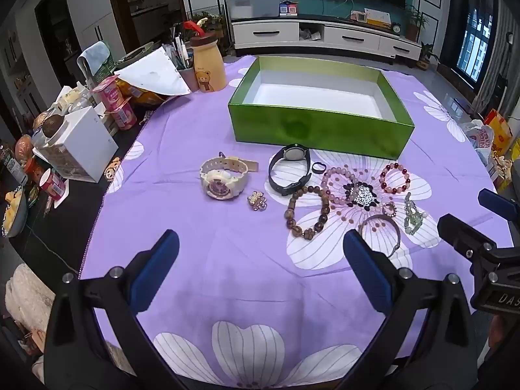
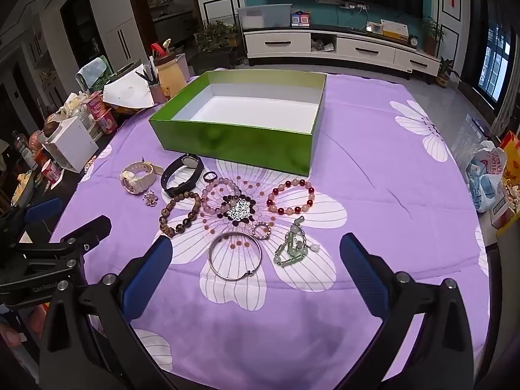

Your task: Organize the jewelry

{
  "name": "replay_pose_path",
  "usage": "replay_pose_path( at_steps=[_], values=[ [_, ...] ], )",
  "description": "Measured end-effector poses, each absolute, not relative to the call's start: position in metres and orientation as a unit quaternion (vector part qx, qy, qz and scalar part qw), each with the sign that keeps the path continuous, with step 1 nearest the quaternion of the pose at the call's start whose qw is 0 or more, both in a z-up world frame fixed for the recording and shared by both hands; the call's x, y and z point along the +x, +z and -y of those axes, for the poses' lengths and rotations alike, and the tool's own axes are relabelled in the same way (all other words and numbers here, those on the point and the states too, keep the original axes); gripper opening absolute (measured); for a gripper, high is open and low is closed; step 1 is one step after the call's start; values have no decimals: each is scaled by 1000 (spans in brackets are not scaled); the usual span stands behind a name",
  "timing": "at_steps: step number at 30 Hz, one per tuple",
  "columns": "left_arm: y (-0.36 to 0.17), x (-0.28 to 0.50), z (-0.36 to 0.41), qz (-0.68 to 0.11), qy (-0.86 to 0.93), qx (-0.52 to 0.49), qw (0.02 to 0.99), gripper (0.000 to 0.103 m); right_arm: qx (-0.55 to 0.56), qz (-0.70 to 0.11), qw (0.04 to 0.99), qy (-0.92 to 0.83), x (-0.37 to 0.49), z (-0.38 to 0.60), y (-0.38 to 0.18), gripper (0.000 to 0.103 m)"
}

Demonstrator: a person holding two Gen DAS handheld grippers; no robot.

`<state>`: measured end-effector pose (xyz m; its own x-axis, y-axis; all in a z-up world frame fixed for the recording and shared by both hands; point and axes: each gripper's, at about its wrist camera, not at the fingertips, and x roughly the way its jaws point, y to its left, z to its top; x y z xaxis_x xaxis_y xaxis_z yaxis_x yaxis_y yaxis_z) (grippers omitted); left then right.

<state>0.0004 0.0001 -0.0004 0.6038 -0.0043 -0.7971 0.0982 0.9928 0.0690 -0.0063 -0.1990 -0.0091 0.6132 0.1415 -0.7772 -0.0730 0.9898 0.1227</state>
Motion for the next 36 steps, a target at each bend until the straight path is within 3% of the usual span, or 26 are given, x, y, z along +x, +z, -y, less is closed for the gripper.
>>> replay_pose_path(
  at_steps=[36],
  values=[
    [-3,-1,9,-442,-38,61,894,101,34,-431,900,62,-10,198,-6,102]
  ],
)
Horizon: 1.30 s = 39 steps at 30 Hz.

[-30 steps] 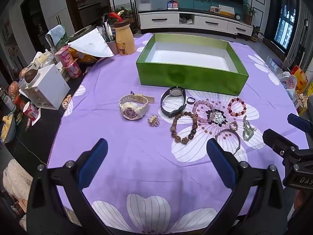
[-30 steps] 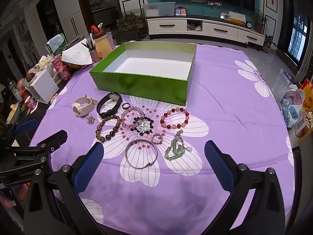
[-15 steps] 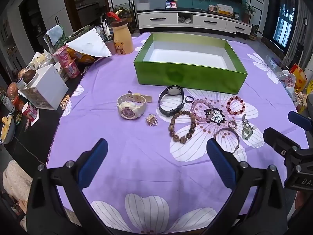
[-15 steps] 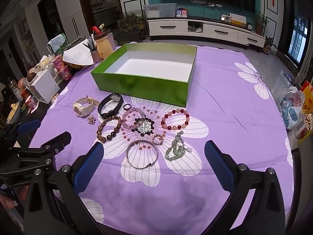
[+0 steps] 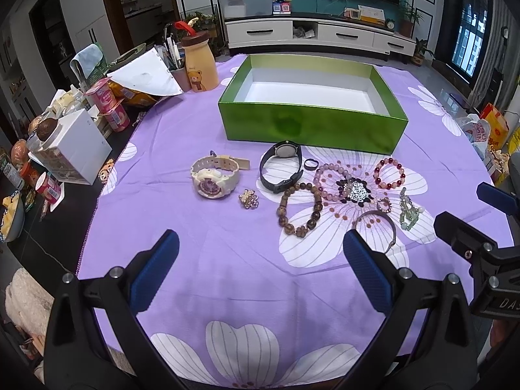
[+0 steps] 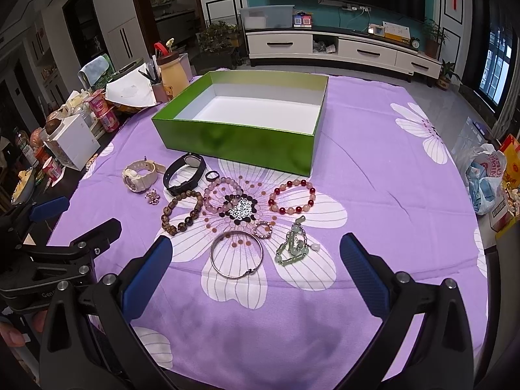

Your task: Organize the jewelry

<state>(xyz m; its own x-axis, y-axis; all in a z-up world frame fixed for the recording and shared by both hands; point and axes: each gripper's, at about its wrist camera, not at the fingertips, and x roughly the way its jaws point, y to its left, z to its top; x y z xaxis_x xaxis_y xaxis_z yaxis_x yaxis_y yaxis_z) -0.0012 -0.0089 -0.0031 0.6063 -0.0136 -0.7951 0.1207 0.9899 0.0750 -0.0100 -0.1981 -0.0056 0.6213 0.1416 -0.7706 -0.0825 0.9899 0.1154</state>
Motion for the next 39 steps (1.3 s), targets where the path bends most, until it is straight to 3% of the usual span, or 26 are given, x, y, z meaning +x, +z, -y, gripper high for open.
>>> replay_pose_path(
  at_steps=[39],
  values=[
    [-3,-1,9,-441,-37,61,895,101,33,-428,901,65,-12,195,-2,102]
  ],
)
